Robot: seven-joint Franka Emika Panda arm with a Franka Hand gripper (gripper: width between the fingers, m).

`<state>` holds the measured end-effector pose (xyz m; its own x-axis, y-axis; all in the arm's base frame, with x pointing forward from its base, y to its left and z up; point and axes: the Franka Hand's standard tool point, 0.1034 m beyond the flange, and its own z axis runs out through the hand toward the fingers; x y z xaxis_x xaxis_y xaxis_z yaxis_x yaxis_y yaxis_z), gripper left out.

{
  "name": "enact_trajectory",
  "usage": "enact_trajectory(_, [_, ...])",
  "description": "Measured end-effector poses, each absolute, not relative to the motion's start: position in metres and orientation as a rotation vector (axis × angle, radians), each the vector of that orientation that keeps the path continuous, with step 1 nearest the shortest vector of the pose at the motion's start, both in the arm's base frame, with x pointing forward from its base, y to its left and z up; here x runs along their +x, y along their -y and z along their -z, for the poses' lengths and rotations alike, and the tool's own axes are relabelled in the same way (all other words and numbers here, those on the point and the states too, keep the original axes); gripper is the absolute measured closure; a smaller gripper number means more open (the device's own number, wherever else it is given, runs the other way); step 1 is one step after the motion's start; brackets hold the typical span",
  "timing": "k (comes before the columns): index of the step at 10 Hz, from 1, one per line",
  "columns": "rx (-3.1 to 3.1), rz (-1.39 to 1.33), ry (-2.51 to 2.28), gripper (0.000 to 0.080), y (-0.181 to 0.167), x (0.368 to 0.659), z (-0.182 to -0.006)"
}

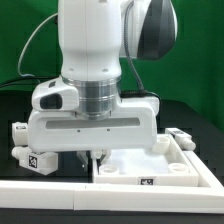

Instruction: Assemble one leg

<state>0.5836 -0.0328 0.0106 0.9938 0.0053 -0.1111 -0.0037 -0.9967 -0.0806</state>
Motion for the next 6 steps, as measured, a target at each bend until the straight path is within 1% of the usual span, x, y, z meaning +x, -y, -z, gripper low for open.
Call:
enact_trajectory(2, [-3.061, -0.138, -0.004, 0.0745, 0.023, 0.603, -0.008])
enact_trajectory(6, [-3.114, -0.154, -0.119, 0.0745, 0.022, 0.606, -0.009])
